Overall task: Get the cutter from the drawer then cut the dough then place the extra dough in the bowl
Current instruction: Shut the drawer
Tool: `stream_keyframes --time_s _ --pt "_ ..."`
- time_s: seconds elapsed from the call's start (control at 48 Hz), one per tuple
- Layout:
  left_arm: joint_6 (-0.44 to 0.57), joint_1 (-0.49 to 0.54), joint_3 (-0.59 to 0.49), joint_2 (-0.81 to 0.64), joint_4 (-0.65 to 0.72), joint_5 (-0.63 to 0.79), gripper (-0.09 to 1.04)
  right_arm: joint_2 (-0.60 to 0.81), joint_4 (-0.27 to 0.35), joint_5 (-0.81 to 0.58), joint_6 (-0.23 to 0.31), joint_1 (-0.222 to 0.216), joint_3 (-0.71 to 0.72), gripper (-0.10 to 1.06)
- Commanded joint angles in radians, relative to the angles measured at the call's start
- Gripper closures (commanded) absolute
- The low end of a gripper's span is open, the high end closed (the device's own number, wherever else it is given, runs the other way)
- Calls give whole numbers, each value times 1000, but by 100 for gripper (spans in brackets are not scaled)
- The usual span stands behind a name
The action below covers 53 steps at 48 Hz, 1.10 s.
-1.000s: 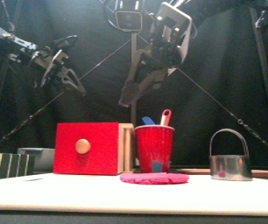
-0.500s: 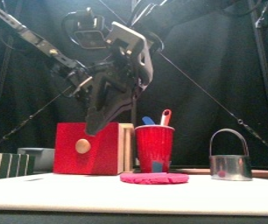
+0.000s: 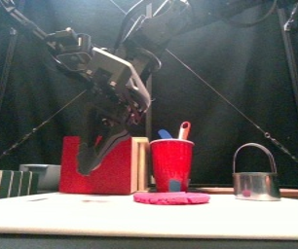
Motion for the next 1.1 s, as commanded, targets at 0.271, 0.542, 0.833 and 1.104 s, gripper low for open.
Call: stream_keyframes --time_s 0.271,0.542,0.833,1.104 --pt "97 5 -74 18 -31 138 55 -8 -23 52 0 -8 -57 69" --pt "190 2 -92 31 -137 183 55 -2 -37 58 -2 -25 -66 69" --pt "209 2 -89 38 -161 198 55 9 -110 67 -2 -60 -77 69" --pt "206 2 -78 37 -163 195 55 8 -130 84 -3 -87 -75 69"
